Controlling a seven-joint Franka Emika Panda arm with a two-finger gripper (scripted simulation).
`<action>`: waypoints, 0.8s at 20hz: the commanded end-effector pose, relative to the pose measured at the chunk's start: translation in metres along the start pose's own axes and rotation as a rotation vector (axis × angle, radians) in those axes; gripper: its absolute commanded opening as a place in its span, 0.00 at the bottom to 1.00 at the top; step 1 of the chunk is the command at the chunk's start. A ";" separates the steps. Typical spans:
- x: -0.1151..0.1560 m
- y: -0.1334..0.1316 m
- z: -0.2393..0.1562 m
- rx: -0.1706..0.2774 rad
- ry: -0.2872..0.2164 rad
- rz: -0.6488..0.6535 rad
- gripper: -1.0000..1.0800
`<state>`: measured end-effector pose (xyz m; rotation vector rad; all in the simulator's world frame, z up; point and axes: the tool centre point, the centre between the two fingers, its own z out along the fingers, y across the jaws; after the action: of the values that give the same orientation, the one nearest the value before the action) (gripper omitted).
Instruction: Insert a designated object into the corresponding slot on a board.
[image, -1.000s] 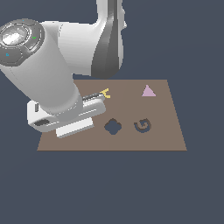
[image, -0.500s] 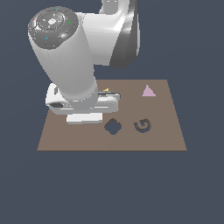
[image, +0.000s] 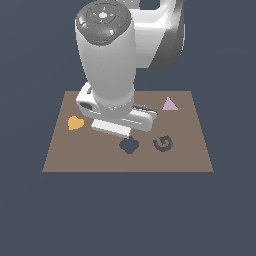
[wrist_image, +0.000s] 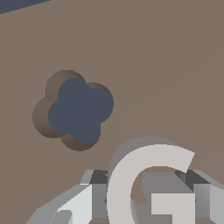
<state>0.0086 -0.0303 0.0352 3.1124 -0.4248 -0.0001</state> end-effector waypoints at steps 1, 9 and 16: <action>-0.005 -0.012 -0.001 0.000 0.000 0.082 0.00; -0.014 -0.053 -0.002 0.001 0.000 0.335 0.00; -0.012 -0.090 -0.003 0.001 0.000 0.555 0.00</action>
<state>0.0177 0.0518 0.0379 2.9078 -1.1900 -0.0002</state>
